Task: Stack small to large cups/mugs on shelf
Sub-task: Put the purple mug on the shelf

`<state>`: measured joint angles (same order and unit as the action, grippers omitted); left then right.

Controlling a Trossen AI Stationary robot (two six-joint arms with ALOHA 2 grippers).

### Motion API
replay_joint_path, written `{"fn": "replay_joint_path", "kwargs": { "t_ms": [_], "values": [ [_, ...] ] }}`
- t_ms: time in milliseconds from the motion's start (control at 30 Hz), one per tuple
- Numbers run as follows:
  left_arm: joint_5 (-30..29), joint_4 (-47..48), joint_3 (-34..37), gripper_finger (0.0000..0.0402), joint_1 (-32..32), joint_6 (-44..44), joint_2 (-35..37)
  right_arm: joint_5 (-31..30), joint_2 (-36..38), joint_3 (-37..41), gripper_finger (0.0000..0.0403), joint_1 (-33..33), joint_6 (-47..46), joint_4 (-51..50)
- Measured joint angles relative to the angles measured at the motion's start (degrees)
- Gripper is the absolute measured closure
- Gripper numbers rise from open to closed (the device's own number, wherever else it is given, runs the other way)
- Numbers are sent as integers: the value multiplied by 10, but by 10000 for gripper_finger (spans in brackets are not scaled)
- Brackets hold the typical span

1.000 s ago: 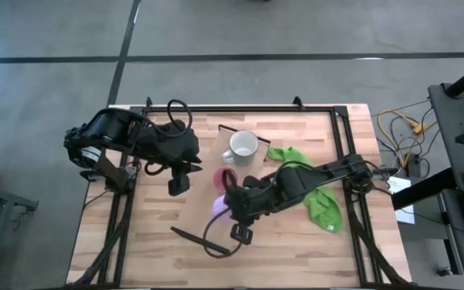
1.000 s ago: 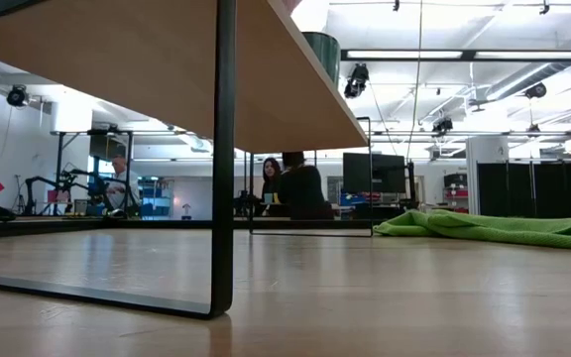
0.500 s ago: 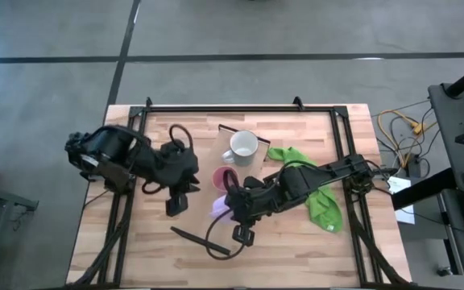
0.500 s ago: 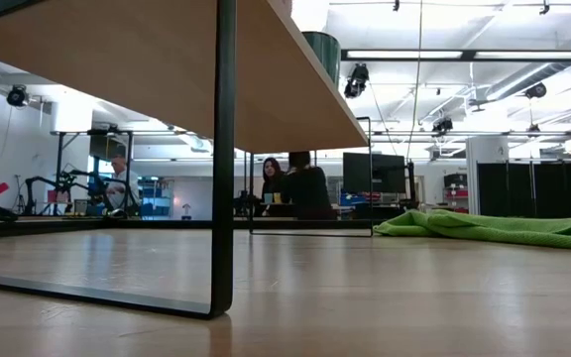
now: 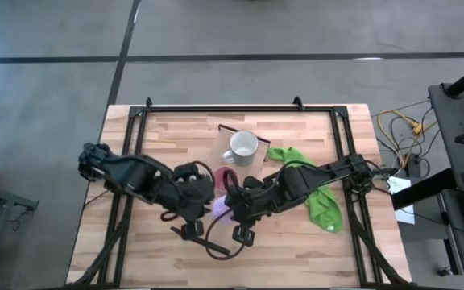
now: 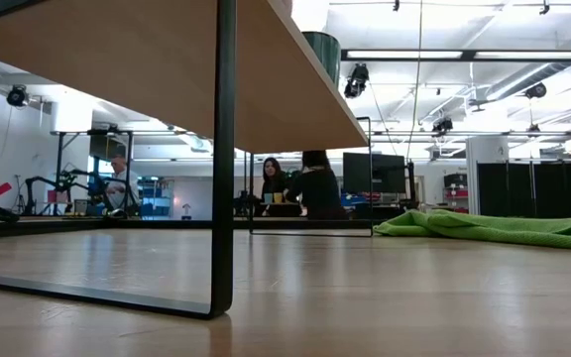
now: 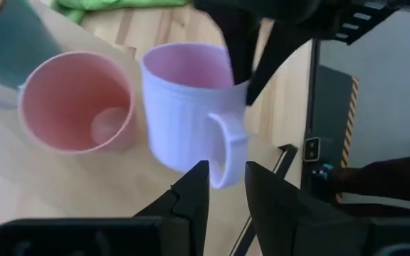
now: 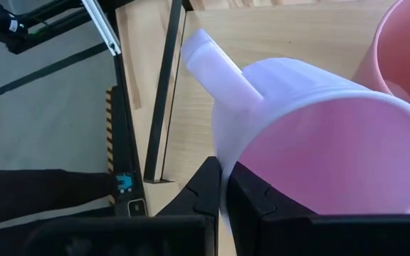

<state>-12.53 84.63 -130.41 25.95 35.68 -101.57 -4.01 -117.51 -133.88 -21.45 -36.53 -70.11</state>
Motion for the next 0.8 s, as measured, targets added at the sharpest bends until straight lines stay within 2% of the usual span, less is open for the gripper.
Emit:
{"fn": "replay_joint_path", "kwargs": {
  "t_ms": [200,400,800],
  "values": [
    [2,-10,0,324,1,0,-19,1,0,0,394,0,8,-1],
    [4,-64,0,324,1,15,-35,1,0,0,394,0,12,-2],
    [-1,-63,7,324,0,45,-39,0,0,1,394,-3,30,-3]
  ]
}}
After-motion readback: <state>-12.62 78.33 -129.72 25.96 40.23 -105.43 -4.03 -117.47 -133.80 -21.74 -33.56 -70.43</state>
